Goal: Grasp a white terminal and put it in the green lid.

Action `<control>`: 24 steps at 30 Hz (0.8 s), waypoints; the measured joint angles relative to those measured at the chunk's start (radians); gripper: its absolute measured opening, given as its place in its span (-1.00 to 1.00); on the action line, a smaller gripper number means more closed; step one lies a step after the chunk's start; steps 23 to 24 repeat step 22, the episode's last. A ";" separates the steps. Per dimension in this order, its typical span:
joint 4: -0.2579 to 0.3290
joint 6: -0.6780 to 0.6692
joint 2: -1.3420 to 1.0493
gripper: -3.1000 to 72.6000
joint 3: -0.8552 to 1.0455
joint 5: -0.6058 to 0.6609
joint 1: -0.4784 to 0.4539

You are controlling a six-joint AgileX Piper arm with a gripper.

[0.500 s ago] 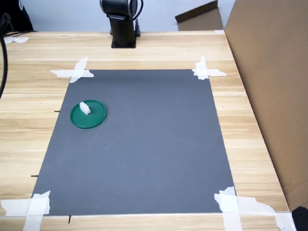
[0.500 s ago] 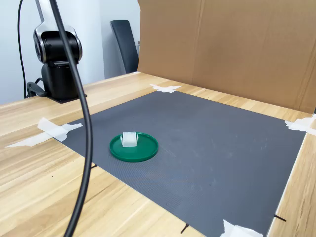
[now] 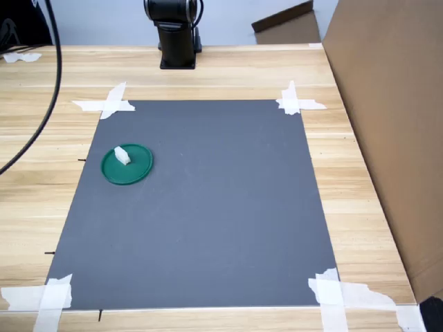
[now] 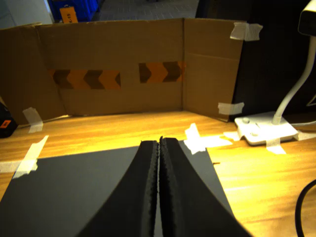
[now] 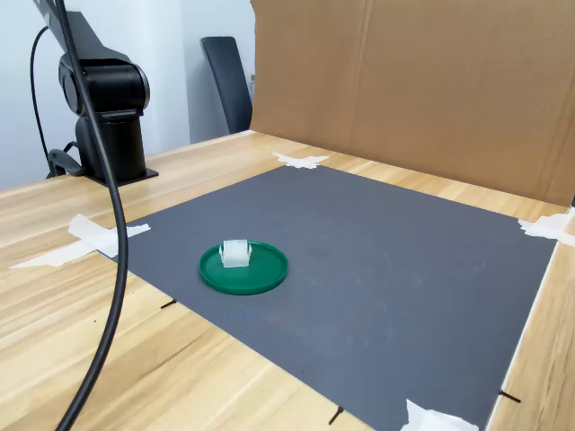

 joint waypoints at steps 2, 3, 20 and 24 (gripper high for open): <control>0.000 -0.012 -0.074 -0.99 0.078 -0.012 0.031; 0.001 -0.014 -0.116 -0.99 0.107 -0.020 0.035; 0.002 -0.022 -0.569 -0.99 0.433 -0.021 0.038; 0.002 -0.022 -0.578 -0.99 0.433 -0.021 0.038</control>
